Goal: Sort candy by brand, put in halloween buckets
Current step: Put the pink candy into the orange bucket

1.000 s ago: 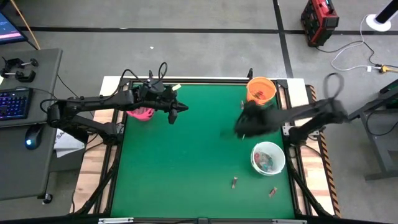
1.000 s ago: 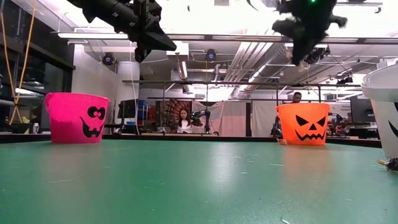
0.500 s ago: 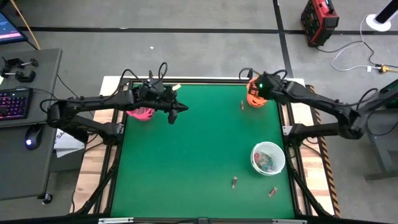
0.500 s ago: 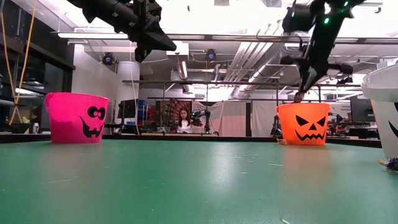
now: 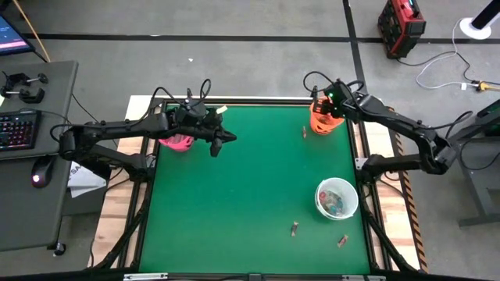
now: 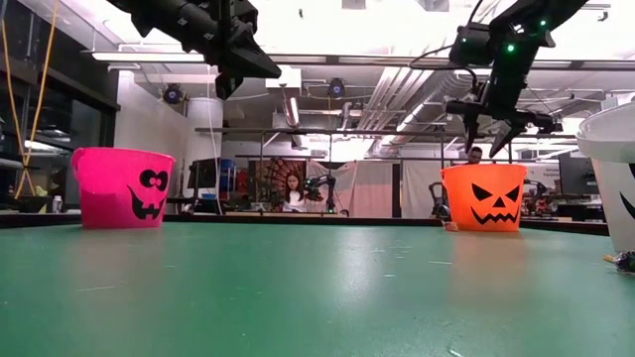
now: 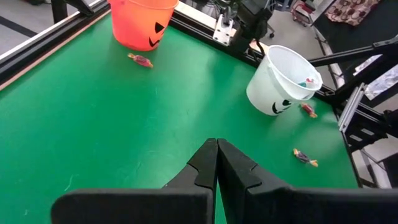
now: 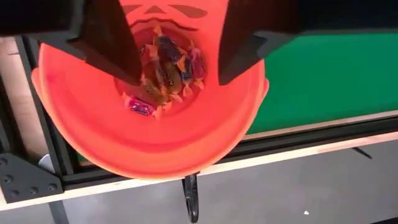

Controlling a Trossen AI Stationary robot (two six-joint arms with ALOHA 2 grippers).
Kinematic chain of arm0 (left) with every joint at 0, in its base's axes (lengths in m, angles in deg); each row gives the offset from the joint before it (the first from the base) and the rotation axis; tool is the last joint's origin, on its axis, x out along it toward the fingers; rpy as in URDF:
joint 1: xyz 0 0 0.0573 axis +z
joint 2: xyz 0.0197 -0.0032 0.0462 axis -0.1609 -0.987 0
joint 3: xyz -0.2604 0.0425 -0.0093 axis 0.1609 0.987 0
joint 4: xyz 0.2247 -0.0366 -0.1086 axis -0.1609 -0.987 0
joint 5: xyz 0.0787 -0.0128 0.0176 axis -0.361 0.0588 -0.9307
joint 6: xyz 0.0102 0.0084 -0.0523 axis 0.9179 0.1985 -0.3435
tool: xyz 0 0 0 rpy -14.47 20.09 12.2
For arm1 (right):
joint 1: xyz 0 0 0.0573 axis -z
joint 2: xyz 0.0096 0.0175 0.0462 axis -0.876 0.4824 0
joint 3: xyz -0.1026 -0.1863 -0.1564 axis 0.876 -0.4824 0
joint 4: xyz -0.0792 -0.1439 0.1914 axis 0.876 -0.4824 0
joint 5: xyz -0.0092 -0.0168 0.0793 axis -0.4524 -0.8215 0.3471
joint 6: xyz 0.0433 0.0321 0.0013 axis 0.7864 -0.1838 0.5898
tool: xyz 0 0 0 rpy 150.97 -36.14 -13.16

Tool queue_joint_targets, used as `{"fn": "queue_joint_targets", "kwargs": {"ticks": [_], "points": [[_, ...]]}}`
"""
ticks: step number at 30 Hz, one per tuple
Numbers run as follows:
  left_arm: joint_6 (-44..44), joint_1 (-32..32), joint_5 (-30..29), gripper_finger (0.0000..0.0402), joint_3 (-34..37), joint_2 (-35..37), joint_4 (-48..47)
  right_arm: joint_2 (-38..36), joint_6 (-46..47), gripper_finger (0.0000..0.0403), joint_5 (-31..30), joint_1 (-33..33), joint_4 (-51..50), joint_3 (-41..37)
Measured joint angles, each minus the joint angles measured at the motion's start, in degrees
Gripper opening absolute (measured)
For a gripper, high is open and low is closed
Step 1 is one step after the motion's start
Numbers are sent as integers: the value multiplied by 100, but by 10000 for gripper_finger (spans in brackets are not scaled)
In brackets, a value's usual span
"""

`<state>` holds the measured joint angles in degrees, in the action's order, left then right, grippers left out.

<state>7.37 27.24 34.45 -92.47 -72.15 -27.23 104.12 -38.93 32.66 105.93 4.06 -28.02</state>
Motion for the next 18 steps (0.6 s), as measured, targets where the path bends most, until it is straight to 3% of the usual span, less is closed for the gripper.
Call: {"fn": "queue_joint_targets", "kwargs": {"ticks": [4, 9, 13, 18], "points": [[1, 0, -1, 0, 0, 0, 0, -50, -31, 244, 561, -20, 490, 0], [1, 0, -5, 0, 0, 0, 2, -61, -254, 253, 1598, -458, 1856, 8], [1, 0, -5, 0, 0, 0, 7, 150, -297, 248, 1292, -1083, 1721, 328], [-1, 0, -9, 0, 0, 0, 11, 859, -474, 245, 1067, -1631, 485, 1109]]}}
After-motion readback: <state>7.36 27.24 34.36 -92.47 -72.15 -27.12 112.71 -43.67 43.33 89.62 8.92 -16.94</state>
